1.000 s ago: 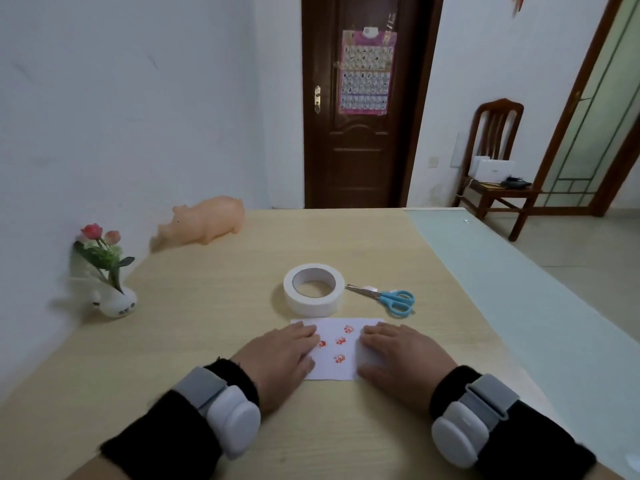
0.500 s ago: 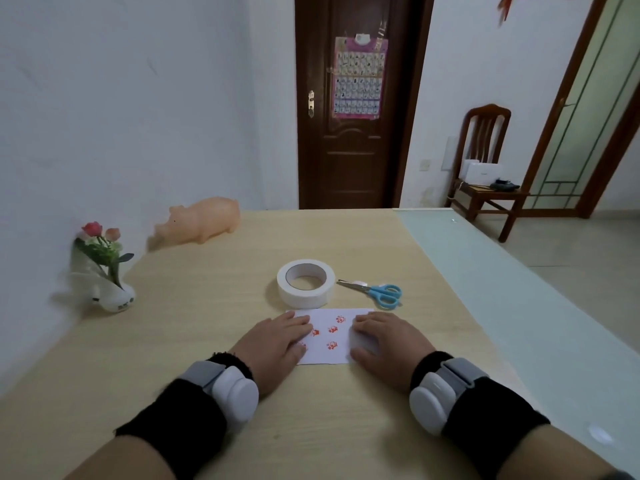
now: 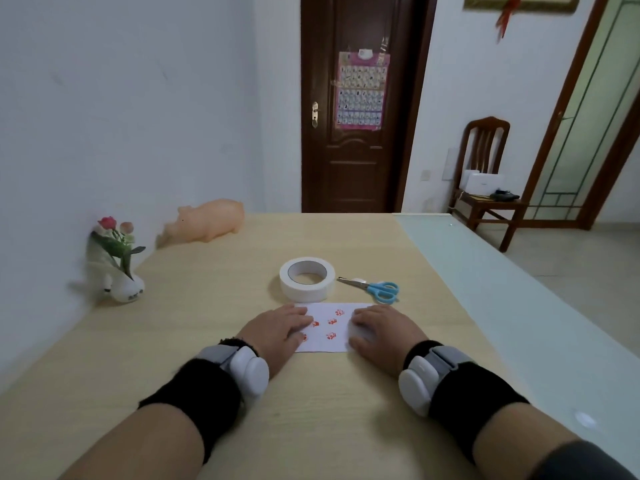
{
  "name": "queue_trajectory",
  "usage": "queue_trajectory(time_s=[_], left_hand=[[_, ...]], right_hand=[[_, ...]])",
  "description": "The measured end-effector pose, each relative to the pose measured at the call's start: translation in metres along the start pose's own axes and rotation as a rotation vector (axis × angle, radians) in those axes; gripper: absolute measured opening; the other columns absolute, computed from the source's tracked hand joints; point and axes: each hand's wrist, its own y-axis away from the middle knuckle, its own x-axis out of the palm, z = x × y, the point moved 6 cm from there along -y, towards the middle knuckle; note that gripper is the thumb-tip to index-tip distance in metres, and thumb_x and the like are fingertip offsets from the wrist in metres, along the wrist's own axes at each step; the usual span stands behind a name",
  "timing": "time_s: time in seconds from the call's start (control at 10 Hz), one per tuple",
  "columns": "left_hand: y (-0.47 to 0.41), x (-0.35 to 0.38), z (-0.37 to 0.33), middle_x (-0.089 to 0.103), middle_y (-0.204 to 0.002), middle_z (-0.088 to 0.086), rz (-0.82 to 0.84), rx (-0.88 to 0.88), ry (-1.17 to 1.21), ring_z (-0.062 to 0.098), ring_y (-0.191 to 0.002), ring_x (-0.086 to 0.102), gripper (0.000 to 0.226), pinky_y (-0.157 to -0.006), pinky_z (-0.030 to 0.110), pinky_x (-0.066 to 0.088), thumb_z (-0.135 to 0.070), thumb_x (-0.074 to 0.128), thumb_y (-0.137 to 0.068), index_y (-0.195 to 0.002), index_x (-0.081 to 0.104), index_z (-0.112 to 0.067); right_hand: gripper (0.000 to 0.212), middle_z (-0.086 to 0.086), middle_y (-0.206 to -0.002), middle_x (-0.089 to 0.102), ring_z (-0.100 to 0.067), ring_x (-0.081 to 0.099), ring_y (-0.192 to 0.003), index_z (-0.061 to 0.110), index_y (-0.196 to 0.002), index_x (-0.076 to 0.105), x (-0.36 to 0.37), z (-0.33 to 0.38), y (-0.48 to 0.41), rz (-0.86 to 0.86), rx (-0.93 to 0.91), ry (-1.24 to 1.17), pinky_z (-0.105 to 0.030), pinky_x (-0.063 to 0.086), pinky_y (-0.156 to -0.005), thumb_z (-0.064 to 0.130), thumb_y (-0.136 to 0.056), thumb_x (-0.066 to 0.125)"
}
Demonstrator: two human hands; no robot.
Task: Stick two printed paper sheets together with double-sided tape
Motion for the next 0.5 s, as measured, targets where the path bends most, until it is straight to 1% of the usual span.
queue_trajectory(time_s=[0.2,0.3,0.4,0.5], left_hand=[[-0.001,0.003,0.002,0.030,-0.151,-0.011,-0.025,0.016,-0.013,0.006,-0.142,0.018,0.042,-0.114,0.020,0.013,-0.027,0.042,-0.097,-0.139,0.041,-0.027],[-0.003,0.000,0.004,0.034,-0.149,-0.013,-0.059,0.013,0.001,0.006,-0.139,0.024,0.042,-0.114,0.021,0.016,-0.029,0.047,-0.094,-0.136,0.045,-0.029],[-0.013,-0.007,0.007,0.050,-0.132,-0.018,-0.015,-0.038,-0.027,0.008,-0.125,0.043,0.032,-0.105,0.027,0.033,-0.037,0.055,-0.084,-0.116,0.059,-0.036],[-0.043,-0.052,-0.002,0.062,-0.079,-0.010,-0.031,-0.121,0.195,0.011,-0.081,0.059,0.013,-0.069,0.021,0.041,-0.032,0.057,-0.087,-0.083,0.067,-0.024]], right_hand=[[0.043,0.007,-0.134,0.053,-0.016,0.043,-0.126,0.025,-0.124,0.057,0.002,-0.003,0.000,-0.004,0.001,-0.022,-0.026,0.034,-0.104,0.042,-0.084,0.055],[0.044,0.007,-0.132,0.052,-0.016,0.045,-0.123,0.026,-0.122,0.058,0.000,-0.003,-0.001,-0.015,-0.006,-0.033,-0.025,0.034,-0.103,0.045,-0.082,0.057],[0.042,0.004,-0.124,0.054,-0.018,0.048,-0.116,0.026,-0.116,0.062,-0.009,0.001,-0.009,0.094,-0.009,0.061,-0.030,0.039,-0.099,0.050,-0.082,0.056],[0.042,-0.007,-0.101,0.061,-0.025,0.056,-0.097,0.011,-0.090,0.067,-0.047,0.016,-0.031,0.085,0.035,-0.050,-0.030,0.043,-0.082,0.047,-0.093,0.045]])
